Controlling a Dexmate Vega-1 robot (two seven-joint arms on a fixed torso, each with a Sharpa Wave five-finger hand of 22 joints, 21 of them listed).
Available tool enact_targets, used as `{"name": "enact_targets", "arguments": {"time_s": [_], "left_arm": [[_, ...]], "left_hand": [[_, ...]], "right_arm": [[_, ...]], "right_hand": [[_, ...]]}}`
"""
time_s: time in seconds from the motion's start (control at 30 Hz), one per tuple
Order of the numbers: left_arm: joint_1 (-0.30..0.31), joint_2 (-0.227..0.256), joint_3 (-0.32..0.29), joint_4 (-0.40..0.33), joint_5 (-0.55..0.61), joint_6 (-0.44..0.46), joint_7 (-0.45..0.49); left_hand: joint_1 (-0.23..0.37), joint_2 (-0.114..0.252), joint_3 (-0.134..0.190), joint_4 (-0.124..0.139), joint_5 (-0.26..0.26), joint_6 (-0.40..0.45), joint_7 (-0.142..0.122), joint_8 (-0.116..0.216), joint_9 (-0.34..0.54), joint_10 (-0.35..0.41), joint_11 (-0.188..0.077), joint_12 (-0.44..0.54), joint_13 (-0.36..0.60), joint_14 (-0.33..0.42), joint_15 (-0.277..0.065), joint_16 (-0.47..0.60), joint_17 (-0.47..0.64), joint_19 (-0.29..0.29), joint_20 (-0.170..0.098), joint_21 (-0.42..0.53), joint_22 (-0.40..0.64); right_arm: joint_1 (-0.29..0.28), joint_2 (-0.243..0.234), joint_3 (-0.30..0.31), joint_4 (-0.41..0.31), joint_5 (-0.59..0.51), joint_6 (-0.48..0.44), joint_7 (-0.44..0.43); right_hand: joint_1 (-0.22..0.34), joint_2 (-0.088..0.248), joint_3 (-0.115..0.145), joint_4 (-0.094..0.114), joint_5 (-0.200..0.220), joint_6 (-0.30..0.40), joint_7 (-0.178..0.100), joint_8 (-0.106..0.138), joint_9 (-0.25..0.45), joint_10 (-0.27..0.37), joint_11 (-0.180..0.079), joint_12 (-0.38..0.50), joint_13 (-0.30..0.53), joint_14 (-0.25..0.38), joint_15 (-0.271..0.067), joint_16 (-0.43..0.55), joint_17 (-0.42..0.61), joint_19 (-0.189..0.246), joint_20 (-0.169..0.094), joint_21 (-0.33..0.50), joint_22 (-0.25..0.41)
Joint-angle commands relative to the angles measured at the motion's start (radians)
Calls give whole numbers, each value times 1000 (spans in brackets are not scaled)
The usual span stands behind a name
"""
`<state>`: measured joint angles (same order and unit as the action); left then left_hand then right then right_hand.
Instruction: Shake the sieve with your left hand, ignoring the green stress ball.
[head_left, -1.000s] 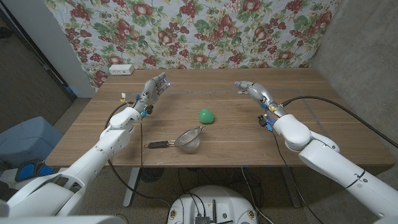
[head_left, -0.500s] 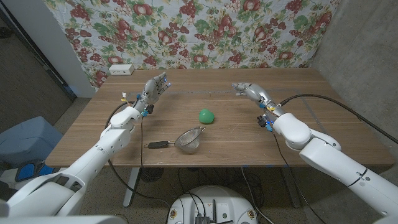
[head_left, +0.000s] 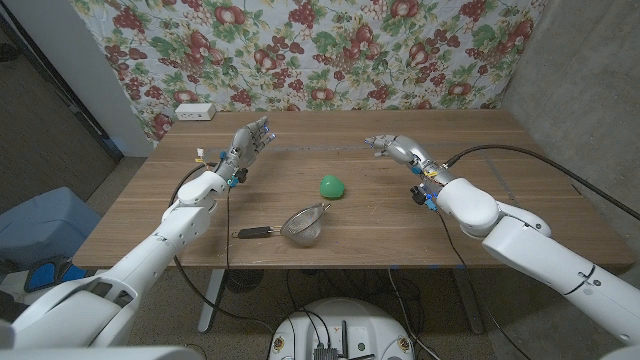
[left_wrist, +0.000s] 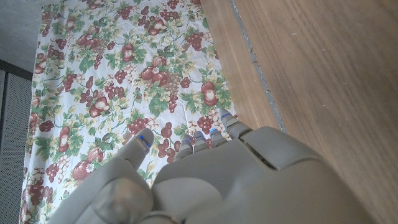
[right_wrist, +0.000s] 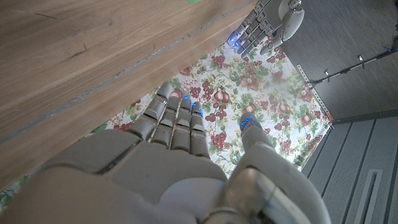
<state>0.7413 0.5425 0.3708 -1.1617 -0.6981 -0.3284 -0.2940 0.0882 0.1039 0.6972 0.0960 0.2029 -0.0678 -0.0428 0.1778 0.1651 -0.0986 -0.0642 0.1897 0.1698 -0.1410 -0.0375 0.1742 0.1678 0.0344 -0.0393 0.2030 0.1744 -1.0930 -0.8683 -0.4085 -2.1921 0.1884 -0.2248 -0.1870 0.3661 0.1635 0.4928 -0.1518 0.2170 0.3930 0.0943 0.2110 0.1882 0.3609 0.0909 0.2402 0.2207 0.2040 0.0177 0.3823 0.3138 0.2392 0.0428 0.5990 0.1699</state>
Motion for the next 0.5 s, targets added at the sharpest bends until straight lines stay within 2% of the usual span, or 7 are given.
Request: {"name": "enact_targets", "arguments": {"time_s": [0.03,0.5], "left_arm": [[5,1,-2,-5,-2,-9,-2],[14,8,-3,-19,-3,-7,-3]], "left_hand": [[-9,65,1,-7,-2,2,1,1,5,5,1,3,5,7,-48,4,3,9,-59,3,4],[-10,66,4,-9,-3,2,1,1,5,4,2,2,5,7,-48,3,3,9,-58,3,4]], "right_arm": [[18,-39,-19,-74,-15,-116,18],[40,-70,-49,-138,-29,-221,29]], "right_hand": [[5,-6,3,-5,5,7,1,-2,4,9,2,6,6,7,0,3,2,10,-1,-4,4],[11,-6,3,-6,6,9,2,-2,5,13,4,6,7,12,0,5,4,15,-3,-7,4]]}}
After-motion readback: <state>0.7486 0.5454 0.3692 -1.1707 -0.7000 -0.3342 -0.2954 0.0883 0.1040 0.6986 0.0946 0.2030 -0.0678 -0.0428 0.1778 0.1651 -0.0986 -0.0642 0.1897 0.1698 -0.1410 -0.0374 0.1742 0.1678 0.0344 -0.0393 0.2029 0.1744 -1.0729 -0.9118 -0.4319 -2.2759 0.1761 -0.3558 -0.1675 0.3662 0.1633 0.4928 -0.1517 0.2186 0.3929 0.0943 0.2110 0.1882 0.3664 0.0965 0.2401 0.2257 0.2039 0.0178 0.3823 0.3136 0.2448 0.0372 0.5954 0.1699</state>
